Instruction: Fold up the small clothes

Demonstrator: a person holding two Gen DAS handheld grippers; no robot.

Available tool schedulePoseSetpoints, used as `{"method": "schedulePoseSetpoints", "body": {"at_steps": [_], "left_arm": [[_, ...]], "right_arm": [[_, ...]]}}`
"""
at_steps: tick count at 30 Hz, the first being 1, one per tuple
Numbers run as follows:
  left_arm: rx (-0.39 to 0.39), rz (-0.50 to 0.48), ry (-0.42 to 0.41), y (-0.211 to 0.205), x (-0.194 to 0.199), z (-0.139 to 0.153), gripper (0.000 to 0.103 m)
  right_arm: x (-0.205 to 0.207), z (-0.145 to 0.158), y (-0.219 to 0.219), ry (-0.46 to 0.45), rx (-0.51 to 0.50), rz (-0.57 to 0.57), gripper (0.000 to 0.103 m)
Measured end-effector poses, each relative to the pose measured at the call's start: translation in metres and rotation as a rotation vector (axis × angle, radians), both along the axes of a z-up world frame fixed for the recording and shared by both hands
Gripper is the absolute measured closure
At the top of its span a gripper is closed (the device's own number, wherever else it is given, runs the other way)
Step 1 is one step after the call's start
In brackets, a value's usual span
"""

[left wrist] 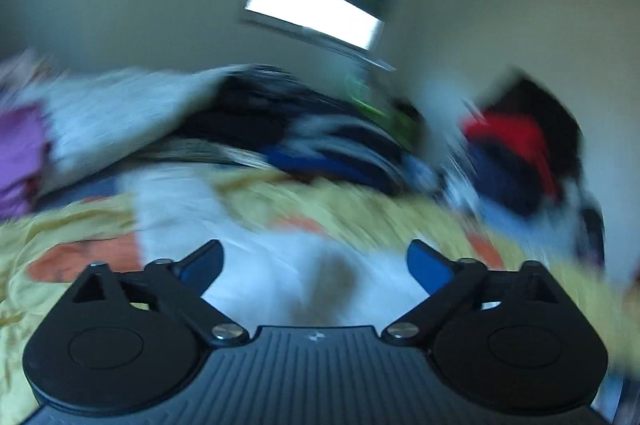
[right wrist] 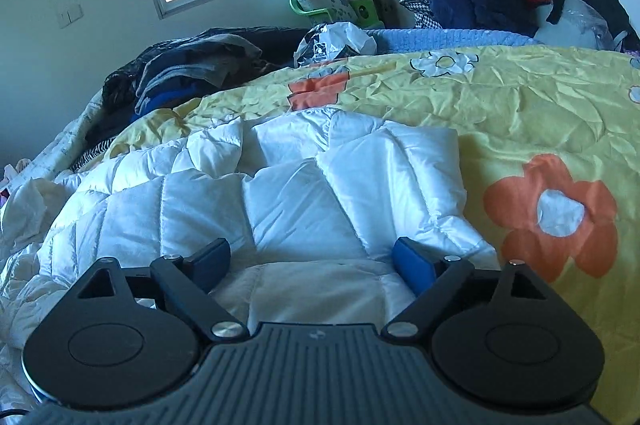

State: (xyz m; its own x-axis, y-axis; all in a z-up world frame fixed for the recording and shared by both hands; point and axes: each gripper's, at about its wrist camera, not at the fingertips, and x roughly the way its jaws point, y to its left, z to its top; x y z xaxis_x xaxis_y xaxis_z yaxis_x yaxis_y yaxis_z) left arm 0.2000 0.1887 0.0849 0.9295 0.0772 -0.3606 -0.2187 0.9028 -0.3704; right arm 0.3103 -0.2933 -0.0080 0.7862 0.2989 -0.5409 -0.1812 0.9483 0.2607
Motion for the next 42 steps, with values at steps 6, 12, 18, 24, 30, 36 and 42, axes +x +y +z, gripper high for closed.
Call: {"method": "schedulePoseSetpoints", "body": {"at_steps": [6,12,18,24,30,36,42], "left_arm": [[-0.452,0.128,0.192,0.137,0.08,-0.047,0.0],[-0.501,0.098,0.234,0.168,0.128,-0.085,0.0],[-0.442,0.12,0.252,0.165,0.159,-0.102,0.0],[-0.364,0.127,0.333,0.162,0.177,-0.112,0.042],[-0.383,0.201,0.309,0.171,0.166,-0.107,0.03],[-0.34,0.209,0.341,0.17,0.179,-0.114,0.03],[-0.199,0.224,0.37,0.157,0.194,-0.112,0.07]], "right_arm": [[-0.002,0.0,0.0,-0.005,0.014,0.0,0.011],[-0.003,0.001,0.0,-0.005,0.017,0.003,0.009],[-0.003,0.001,0.002,-0.008,0.018,0.001,0.008],[-0.004,0.002,0.002,-0.008,0.022,0.004,0.007],[-0.005,0.002,0.002,-0.014,0.026,0.0,0.007],[-0.004,0.002,0.002,-0.014,0.026,0.002,0.007],[-0.005,0.002,0.001,-0.014,0.028,0.002,0.006]]}}
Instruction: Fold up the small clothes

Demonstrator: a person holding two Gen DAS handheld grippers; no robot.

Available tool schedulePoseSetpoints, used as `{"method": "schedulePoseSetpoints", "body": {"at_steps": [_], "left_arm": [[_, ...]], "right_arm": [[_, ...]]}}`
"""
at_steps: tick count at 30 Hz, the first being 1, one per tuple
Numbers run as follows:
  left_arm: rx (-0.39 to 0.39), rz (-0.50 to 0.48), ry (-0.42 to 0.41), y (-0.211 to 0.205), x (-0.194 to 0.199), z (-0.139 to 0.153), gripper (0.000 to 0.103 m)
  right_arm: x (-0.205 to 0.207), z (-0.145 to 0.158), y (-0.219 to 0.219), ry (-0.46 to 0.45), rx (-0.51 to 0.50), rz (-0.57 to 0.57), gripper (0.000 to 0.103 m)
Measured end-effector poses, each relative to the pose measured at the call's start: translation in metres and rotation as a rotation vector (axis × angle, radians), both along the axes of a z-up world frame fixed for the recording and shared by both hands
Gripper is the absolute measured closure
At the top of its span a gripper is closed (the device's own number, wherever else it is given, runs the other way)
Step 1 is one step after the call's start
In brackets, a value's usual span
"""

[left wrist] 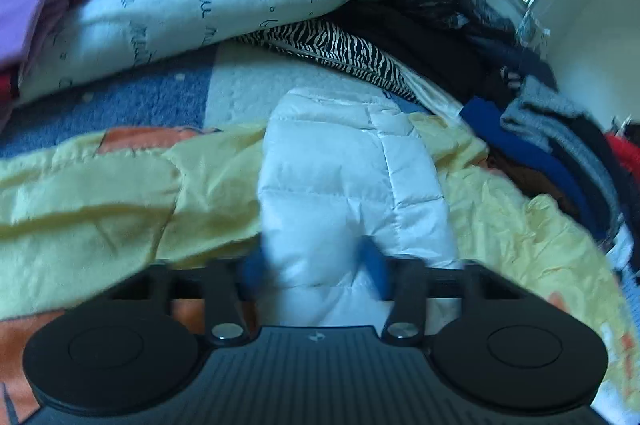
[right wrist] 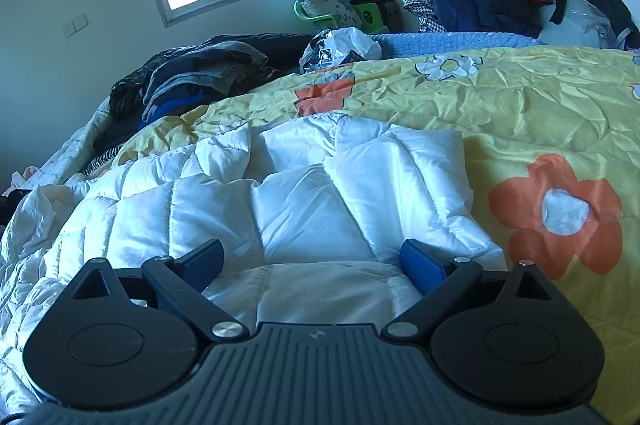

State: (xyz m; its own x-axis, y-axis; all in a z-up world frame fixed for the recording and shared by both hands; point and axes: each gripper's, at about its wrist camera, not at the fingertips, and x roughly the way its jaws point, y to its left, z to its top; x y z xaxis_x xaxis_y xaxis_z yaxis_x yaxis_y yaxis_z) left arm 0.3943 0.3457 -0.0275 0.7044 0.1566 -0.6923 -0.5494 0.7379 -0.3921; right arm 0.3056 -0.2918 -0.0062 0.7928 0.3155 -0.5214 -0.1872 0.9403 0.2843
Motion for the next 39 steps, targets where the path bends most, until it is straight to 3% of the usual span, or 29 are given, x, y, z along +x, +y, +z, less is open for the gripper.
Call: {"method": "schedulePoseSetpoints", "body": {"at_steps": [3,7,11,14,17,20,22,24,28,31,32,33,35,39], "left_arm": [[0.051,0.01,0.001,-0.006,-0.005,0.008,0.088],[0.143,0.068,-0.045,-0.02,-0.022,0.04,0.092],[0.316,0.061,-0.195,-0.065,-0.051,0.106,0.092],[0.38,-0.074,-0.351,-0.124,-0.085,0.154,0.092],[0.434,-0.31,-0.475,-0.2,-0.121,0.176,0.092],[0.521,-0.568,-0.504,-0.279,-0.147,0.164,0.092],[0.52,-0.703,-0.478,-0.322,-0.157,0.144,0.092],[0.527,-0.801,-0.419,-0.36,-0.162,0.118,0.092],[0.525,-0.957,-0.22,-0.412,-0.16,0.069,0.091],[0.568,-1.014,-0.147,-0.427,-0.169,0.051,0.079],[0.583,-1.03,-0.155,-0.428,-0.175,0.051,0.062],[0.586,-1.046,-0.164,-0.428,-0.18,0.052,0.033],[0.573,-1.047,-0.209,-0.419,-0.193,0.056,0.008],[0.515,-0.95,-0.373,-0.401,-0.226,0.067,0.008]], "right_arm": [[0.0,0.0,0.0,0.0,0.001,0.0,0.006],[0.0,0.0,0.0,0.0,0.001,0.0,0.006],[0.0,0.0,0.0,0.0,0.005,0.0,0.006],[0.0,0.0,-0.001,-0.001,0.011,0.001,0.006],[-0.001,0.0,-0.002,-0.003,0.024,0.001,0.006],[0.0,0.0,-0.002,-0.003,0.032,0.001,0.006],[0.0,0.0,-0.004,-0.002,0.036,0.001,0.006],[0.0,0.0,-0.005,-0.002,0.04,0.001,0.006],[0.0,-0.002,-0.008,0.0,0.057,-0.003,0.007],[0.001,-0.002,-0.01,0.0,0.067,-0.005,0.007],[0.001,-0.002,-0.01,0.0,0.07,-0.005,0.007],[0.001,-0.002,-0.011,0.001,0.071,-0.005,0.007],[0.001,-0.003,-0.012,0.001,0.08,-0.005,0.007],[0.003,-0.004,-0.02,0.007,0.134,-0.006,0.007]]}}
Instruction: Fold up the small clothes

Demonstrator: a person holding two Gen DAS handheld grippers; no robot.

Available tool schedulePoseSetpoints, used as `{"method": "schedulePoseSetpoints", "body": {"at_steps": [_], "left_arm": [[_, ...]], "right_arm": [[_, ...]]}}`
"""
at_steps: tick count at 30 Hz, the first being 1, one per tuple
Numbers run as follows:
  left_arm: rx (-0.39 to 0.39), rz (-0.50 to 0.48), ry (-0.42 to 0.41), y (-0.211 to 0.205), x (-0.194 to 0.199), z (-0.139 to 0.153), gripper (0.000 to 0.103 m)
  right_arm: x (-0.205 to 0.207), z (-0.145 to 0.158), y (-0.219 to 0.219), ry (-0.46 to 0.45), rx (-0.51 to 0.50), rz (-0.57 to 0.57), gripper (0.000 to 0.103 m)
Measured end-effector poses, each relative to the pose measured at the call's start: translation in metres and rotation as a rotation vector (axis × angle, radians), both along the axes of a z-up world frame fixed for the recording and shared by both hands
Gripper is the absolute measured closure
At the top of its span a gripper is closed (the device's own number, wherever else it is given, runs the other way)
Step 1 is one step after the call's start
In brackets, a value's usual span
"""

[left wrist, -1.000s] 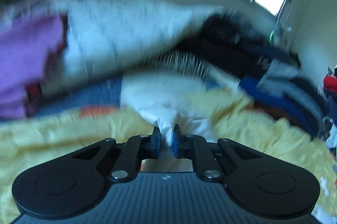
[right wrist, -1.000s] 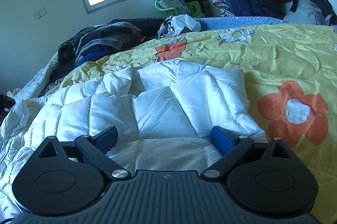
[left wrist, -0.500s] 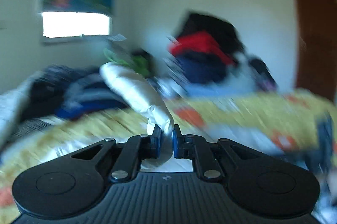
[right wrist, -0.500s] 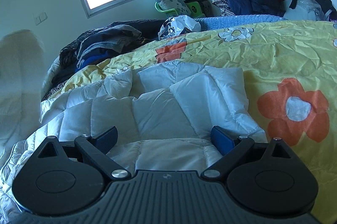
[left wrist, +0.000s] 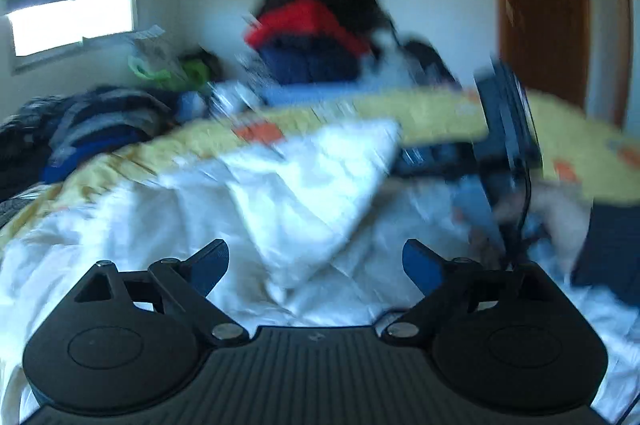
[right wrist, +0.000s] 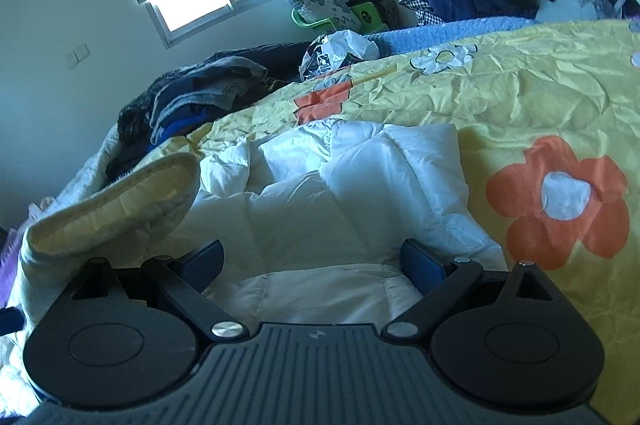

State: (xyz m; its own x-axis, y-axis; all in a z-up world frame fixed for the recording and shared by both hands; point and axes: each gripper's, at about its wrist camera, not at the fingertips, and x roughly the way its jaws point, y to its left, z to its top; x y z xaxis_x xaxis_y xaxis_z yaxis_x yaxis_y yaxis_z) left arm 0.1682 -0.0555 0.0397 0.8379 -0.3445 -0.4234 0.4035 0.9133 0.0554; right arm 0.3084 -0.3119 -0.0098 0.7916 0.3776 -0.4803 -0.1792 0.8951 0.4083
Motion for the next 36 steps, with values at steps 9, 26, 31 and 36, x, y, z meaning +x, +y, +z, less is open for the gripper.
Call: {"method": "schedulePoseSetpoints", "body": {"at_steps": [9,26,31,36], "left_arm": [[-0.302,0.376,-0.055,0.078,0.011,-0.009,0.008],[-0.288,0.409,0.03,0.084,0.02,-0.039,0.003],[-0.293,0.408,0.043,0.085,0.022,-0.04,0.003],[-0.298,0.407,0.051,0.085,0.023,-0.04,0.002]], "right_arm": [[-0.002,0.017,-0.033,0.117,0.239,-0.024,0.006],[-0.021,0.03,0.013,0.39,0.286,0.068,0.038],[-0.03,0.027,-0.006,0.372,0.344,0.001,0.038],[-0.035,0.017,-0.019,0.434,0.349,-0.021,0.035]]}}
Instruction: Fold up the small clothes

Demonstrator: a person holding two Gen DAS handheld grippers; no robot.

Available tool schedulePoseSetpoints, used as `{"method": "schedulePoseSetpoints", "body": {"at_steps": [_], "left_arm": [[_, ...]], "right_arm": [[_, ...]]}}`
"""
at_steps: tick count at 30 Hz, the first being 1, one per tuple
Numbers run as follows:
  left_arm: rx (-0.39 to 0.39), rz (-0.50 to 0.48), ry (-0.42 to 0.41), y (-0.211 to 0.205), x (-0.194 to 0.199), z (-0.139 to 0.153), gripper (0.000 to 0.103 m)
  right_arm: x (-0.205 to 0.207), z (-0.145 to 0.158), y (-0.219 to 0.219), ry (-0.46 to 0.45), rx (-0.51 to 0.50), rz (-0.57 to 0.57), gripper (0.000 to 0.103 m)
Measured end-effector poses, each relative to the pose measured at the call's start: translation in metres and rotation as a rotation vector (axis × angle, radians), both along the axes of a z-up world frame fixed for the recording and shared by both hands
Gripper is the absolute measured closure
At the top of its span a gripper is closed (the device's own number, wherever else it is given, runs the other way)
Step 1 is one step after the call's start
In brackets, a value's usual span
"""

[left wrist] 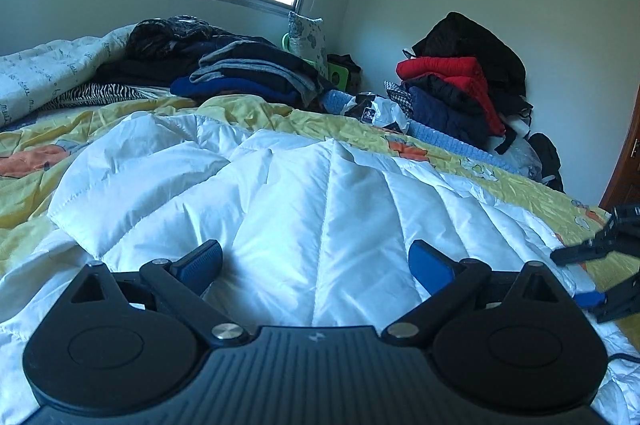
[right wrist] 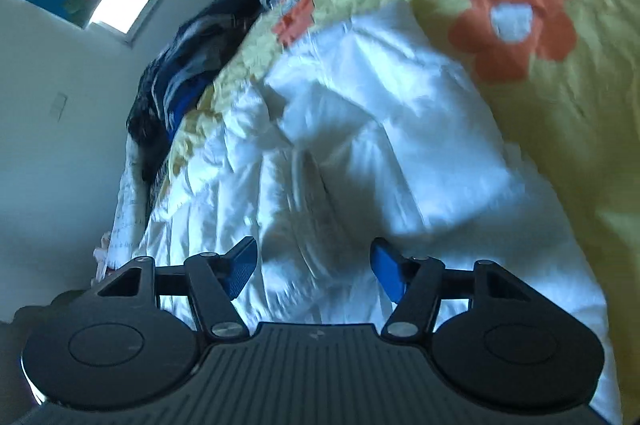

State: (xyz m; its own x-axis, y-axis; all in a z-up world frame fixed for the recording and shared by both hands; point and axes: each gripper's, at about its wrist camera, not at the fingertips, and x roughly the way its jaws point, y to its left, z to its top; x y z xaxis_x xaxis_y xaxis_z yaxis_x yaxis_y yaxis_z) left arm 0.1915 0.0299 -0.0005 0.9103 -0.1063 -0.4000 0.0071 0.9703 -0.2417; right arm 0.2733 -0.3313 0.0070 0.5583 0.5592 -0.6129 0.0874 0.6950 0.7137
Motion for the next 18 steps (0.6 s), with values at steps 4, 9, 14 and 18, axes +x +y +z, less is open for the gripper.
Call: {"method": "schedulePoseSetpoints", "body": {"at_steps": [4,9,14,18], "left_arm": [[-0.003,-0.001,0.004,0.001,0.001,0.0,0.002],[-0.004,0.002,0.009,0.001,0.001,-0.001,0.002],[-0.008,0.004,0.01,0.001,0.002,-0.001,0.002],[-0.011,0.002,-0.004,0.001,0.0,0.0,0.002]], "right_arm": [[-0.001,-0.003,0.007,-0.012,0.043,0.026,0.037],[0.007,0.001,0.018,-0.071,0.161,0.029,0.038],[0.016,-0.007,0.03,-0.081,0.121,-0.005,0.084],[0.012,0.018,0.034,-0.202,0.063,-0.009,0.087]]}}
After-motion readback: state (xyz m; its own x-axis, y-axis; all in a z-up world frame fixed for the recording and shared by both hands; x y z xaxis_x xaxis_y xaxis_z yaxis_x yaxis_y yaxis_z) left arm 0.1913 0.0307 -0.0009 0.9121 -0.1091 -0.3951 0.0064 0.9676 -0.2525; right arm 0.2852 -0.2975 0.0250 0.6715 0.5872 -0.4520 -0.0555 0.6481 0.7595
